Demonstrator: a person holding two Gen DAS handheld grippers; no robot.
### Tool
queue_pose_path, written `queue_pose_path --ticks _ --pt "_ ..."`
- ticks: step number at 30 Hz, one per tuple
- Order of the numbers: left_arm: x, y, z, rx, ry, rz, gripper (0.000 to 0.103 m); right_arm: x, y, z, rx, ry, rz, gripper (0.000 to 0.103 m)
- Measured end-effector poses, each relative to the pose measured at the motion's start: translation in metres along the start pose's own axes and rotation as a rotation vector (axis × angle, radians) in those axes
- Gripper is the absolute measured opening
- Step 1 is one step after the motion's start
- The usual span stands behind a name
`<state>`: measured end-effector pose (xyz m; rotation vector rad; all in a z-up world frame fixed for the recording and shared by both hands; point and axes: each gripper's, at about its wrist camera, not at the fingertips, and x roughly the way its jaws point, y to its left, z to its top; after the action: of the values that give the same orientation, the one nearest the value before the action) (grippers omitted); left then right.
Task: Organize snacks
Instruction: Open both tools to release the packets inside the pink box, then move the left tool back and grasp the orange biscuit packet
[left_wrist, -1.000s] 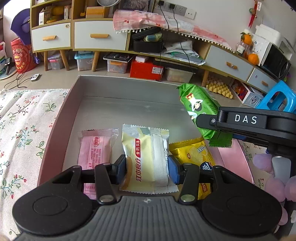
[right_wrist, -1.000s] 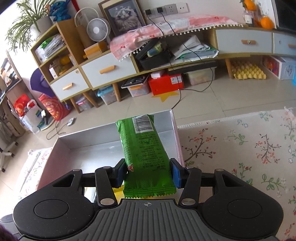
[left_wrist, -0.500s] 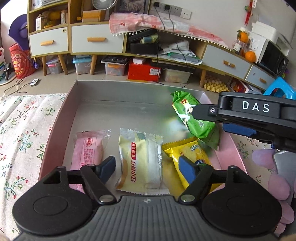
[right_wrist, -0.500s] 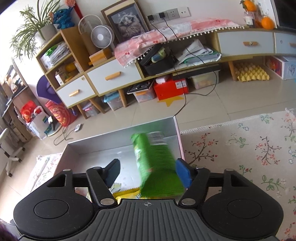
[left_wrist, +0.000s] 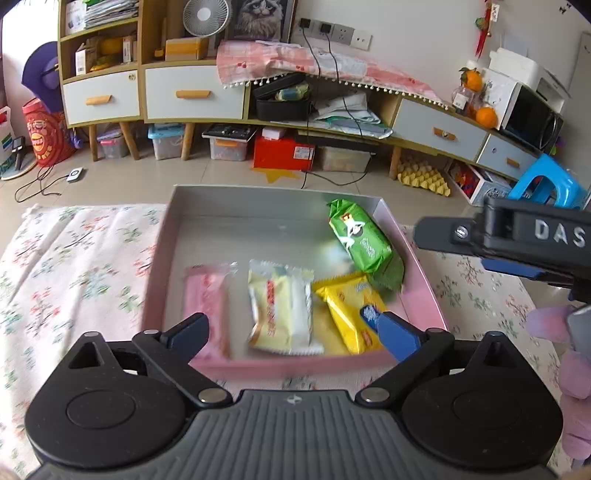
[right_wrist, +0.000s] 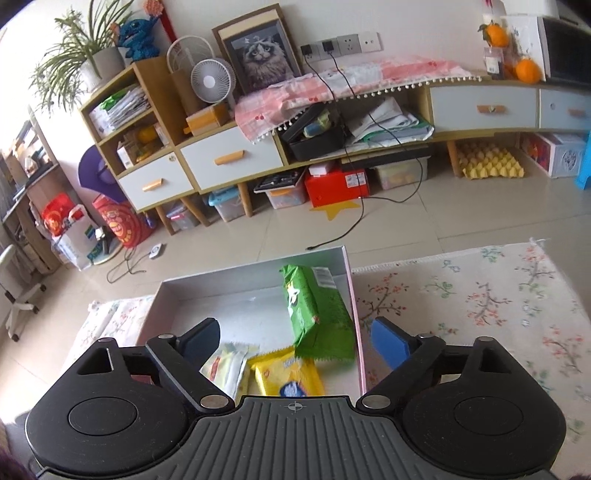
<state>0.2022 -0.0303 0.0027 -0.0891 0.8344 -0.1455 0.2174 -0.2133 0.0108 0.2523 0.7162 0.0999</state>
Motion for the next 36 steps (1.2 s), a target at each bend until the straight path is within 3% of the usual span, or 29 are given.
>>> queue_pose_path --ticks 7,16,23,30,36 --pt "-0.030 0.007 -0.018 0.048 0.019 0.064 0.102 -0.035 0.013 -0.023 -0.019 0.043 -0.061 0.095" --pt "-0.062 0.023 -0.044 0.058 0.108 0.126 0.103 -0.066 0.035 -0.058 -0.087 0.138 -0.141 0.096" --pt "-0.066 0.039 -0.078 0.069 0.141 0.133 0.102 -0.074 0.049 -0.097 -0.130 0.189 -0.062 0.096" --pt "-0.056 0.052 -0.105 0.164 0.218 0.082 0.100 -0.066 0.073 -0.128 -0.285 0.232 -0.048 0.096" --pt "-0.051 0.072 -0.122 0.153 0.273 0.000 0.092 -0.053 0.083 -0.137 -0.332 0.278 0.005 0.096"
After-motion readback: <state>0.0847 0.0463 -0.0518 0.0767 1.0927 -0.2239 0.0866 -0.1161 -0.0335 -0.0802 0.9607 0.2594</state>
